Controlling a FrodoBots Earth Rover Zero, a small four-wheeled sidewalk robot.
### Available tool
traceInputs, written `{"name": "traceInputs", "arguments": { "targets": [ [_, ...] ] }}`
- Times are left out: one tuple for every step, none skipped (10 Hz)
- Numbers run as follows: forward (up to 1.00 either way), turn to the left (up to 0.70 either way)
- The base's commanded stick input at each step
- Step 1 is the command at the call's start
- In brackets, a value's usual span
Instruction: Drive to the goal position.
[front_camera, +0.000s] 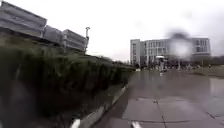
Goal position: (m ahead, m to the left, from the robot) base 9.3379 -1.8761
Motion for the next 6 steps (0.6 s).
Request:
{"name": "traceInputs", "arguments": {
  "targets": [
    [0.04, 0.0],
    [0.04, 0.0],
    [0.04, 0.0],
    [0.04, 0.0],
    [0.04, 0.0],
    [0.04, 0.0]
  ]
}}
